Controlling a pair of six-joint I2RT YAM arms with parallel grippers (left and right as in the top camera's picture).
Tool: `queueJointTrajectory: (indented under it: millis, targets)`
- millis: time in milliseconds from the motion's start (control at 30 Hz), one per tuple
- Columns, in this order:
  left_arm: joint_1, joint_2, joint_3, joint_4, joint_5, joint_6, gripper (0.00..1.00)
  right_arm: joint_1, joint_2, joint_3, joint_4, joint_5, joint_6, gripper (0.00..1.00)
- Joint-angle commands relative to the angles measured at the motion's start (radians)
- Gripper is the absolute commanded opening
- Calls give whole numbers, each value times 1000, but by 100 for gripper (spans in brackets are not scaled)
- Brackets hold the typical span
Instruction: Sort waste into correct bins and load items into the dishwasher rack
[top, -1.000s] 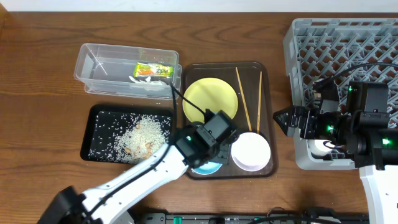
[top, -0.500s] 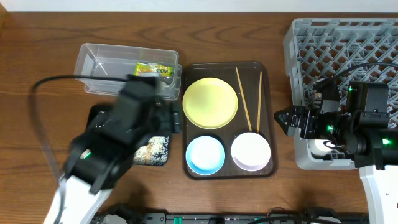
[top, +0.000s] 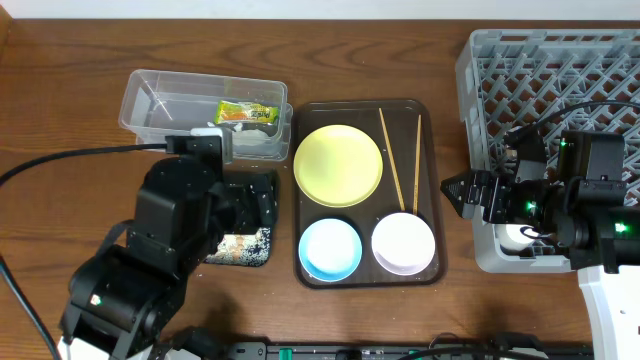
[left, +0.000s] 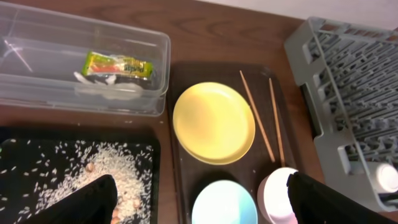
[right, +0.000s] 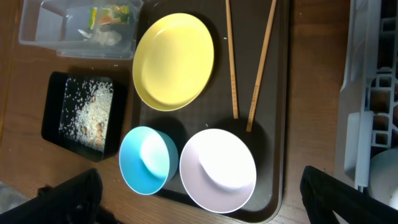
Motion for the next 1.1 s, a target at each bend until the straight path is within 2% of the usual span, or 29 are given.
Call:
queueJointTrajectory:
  millis: [0,200,300,533,667,867,1067]
  targets:
    - [-5,-10,14,-30,-33,34,90,16,0,11,-1,3,10,99]
    - [31,-86,-32,-13,-181,48,90,16,0,11,-1,3,10,99]
    - [89,-143,-108,73,-180,90,90,16,0,11,-1,3,10,99]
    - [188,-363,-411,363,-169,150,91,16,0,11,-1,3,10,99]
    - [229,-518,-596,482,-98,211,91,16,0,11,-1,3,10,99]
    - [248,-719,-797,555,-86,211,90,16,0,11,-1,3,10,99]
    - [248,-830,-933,594,-82,211,91,16,0,11,-1,3,10,99]
